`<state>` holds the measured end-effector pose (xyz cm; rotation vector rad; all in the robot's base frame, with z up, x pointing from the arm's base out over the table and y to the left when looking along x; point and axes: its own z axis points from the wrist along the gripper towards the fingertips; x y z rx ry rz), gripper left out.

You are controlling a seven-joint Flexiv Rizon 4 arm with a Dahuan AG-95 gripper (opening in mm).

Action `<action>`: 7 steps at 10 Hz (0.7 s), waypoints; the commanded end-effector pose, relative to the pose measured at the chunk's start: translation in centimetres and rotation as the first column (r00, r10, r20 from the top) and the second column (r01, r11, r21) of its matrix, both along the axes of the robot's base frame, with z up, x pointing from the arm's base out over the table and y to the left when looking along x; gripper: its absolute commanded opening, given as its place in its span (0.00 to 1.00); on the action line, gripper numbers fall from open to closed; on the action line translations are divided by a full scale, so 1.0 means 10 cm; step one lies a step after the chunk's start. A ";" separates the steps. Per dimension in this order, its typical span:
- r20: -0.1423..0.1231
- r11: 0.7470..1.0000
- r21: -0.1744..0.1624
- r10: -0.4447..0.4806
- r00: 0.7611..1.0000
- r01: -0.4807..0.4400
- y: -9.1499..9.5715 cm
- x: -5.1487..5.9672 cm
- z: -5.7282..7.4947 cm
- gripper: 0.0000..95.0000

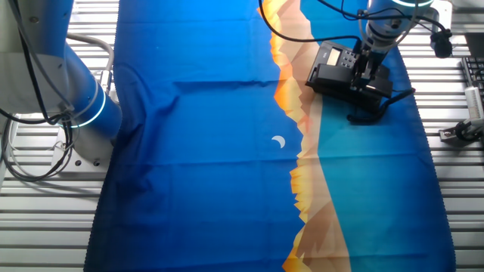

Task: Place the handset of the telephone on the corresponding phone cradle

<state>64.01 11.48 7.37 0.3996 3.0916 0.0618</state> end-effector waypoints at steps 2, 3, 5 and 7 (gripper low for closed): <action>0.000 1.000 -0.005 -0.001 1.000 0.001 0.01 -0.02 -0.02 0.00; 0.001 1.000 0.000 -0.001 1.000 0.001 0.01 -0.02 -0.02 0.00; 0.002 1.000 0.001 -0.001 1.000 0.001 0.01 -0.02 -0.02 0.00; 0.002 1.000 0.000 -0.001 1.000 0.001 0.01 -0.02 -0.02 0.00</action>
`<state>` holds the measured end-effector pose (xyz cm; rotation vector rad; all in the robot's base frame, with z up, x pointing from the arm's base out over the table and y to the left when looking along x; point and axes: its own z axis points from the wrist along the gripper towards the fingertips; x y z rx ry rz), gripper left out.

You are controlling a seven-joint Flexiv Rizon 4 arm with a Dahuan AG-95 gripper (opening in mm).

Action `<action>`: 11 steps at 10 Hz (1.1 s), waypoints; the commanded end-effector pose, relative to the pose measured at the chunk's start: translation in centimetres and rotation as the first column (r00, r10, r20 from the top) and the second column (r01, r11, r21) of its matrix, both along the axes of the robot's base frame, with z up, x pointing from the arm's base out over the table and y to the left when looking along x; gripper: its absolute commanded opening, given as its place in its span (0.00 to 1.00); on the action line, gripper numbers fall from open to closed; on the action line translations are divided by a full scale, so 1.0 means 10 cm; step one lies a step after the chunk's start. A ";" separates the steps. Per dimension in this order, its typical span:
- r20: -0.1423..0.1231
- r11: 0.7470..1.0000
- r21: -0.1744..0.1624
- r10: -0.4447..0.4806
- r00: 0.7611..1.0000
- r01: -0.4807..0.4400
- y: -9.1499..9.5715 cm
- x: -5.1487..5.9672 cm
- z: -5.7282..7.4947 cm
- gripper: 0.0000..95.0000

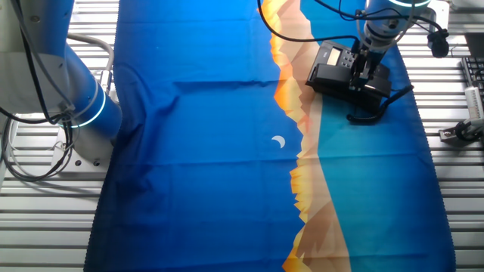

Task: Place the handset of the telephone on the corresponding phone cradle

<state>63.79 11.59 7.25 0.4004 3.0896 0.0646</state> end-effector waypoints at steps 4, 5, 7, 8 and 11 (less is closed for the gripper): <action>-0.001 1.000 -0.004 0.000 1.000 0.000 0.00 0.00 0.00 0.00; -0.001 1.000 -0.004 0.000 1.000 0.000 0.00 0.00 0.00 0.00; 0.001 1.000 -0.005 0.000 1.000 0.000 0.00 -0.01 0.00 0.00; 0.002 1.000 -0.005 0.000 1.000 0.000 0.00 -0.01 0.00 0.00; 0.007 1.000 -0.001 0.000 1.000 0.000 0.00 -0.02 0.00 0.00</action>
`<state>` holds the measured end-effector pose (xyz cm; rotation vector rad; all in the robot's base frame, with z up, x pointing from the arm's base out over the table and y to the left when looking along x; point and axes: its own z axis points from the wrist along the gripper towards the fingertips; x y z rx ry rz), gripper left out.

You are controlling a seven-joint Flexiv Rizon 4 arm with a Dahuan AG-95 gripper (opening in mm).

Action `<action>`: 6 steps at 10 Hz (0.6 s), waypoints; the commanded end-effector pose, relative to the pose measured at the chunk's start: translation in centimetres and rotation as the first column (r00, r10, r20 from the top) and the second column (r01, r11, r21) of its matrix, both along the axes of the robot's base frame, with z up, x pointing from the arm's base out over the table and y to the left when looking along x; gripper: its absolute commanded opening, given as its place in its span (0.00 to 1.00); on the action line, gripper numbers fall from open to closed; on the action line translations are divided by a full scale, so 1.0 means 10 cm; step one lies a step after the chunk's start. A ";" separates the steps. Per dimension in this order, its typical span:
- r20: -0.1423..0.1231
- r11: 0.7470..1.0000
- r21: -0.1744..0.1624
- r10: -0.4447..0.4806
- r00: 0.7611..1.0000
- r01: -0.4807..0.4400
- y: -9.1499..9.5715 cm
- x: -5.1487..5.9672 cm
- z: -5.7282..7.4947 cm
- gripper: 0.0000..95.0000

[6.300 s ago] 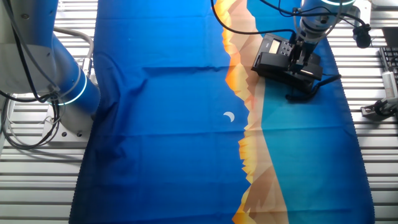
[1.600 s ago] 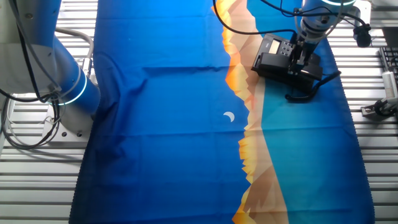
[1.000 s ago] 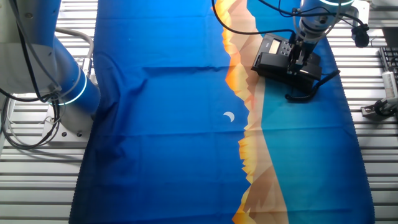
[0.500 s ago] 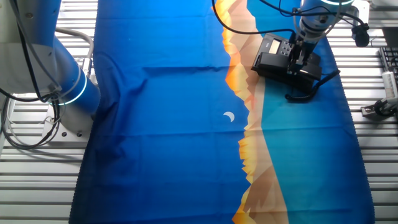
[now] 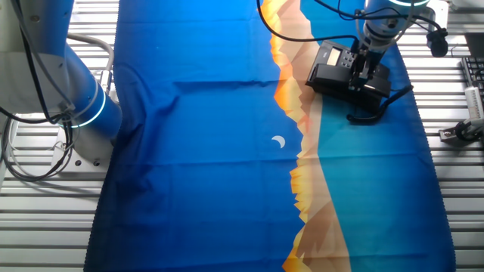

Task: Place the handset of the telephone on the corresponding phone cradle

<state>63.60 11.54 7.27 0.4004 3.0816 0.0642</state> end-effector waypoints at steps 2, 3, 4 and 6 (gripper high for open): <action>0.002 1.000 -0.001 0.000 1.000 0.000 0.00 -0.01 -0.01 0.00; 0.002 1.000 0.001 0.000 1.000 0.000 0.00 -0.01 -0.02 0.00; 0.005 1.000 0.000 0.000 1.000 0.000 0.01 -0.03 -0.03 0.00; 0.005 1.000 0.000 0.000 1.000 0.000 0.00 -0.03 -0.03 0.00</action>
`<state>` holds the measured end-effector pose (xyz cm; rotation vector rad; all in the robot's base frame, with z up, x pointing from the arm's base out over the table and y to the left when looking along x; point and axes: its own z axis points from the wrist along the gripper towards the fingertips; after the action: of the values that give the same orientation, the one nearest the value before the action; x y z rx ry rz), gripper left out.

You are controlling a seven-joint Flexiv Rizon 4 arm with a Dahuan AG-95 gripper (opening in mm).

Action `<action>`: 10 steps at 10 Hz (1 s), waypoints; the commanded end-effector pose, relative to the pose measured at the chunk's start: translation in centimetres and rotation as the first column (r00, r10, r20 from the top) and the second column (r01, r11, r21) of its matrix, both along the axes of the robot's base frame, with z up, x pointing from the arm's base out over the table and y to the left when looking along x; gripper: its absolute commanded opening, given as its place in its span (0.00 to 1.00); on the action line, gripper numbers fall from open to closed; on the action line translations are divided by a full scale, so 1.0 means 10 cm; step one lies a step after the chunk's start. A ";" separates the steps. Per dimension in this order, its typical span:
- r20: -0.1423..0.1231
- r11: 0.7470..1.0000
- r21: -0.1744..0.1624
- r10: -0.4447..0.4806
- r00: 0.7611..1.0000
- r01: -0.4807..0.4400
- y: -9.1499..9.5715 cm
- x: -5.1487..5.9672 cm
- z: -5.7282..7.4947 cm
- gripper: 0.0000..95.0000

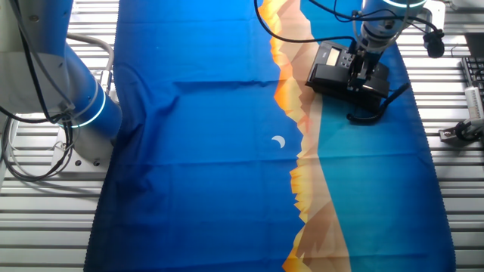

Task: Place the handset of the telephone on the corresponding phone cradle

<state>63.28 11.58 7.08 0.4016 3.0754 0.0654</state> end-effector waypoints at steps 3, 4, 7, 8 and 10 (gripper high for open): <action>-0.002 1.000 0.002 0.001 1.000 -0.001 0.00 0.01 -0.02 0.00; -0.002 1.000 0.001 0.001 1.000 -0.001 -0.01 0.00 -0.03 0.00; -0.002 1.000 0.006 0.003 1.000 -0.003 -0.03 -0.01 -0.03 0.00; 0.001 1.000 0.007 0.003 1.000 -0.003 -0.03 -0.01 -0.03 0.00; 0.002 1.000 0.009 0.003 1.000 -0.003 -0.04 -0.02 -0.03 0.00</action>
<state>63.06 11.21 6.84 0.3950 3.0743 0.0768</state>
